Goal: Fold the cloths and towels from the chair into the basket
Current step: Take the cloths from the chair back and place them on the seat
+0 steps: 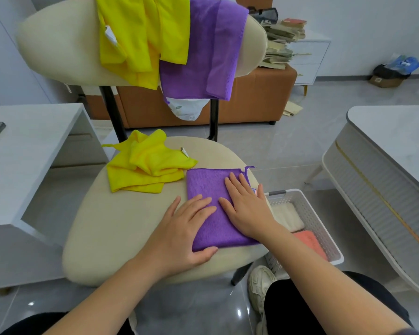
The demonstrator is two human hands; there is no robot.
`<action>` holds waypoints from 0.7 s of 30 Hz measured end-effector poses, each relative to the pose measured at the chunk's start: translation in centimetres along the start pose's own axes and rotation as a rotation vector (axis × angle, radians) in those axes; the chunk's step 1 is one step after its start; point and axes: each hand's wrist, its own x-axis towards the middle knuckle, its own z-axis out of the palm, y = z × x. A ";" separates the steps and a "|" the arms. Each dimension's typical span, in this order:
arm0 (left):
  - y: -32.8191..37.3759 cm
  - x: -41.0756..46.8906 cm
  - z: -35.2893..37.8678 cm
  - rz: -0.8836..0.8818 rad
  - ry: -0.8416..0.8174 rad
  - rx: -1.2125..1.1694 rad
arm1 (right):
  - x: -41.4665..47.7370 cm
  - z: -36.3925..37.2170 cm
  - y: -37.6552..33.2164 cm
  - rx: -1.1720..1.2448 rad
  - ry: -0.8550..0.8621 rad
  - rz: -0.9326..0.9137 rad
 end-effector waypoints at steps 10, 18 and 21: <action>1.8 0.1 0.7 0.138 0.205 -0.052 | -0.1 0.0 -0.1 0.020 0.009 0.008; 2.0 -0.5 -0.1 0.025 0.150 -0.028 | -0.1 0.2 -0.1 0.024 0.030 0.007; 3.0 -0.2 0.1 -0.070 0.159 -0.009 | -0.1 0.2 -0.1 0.019 0.030 0.004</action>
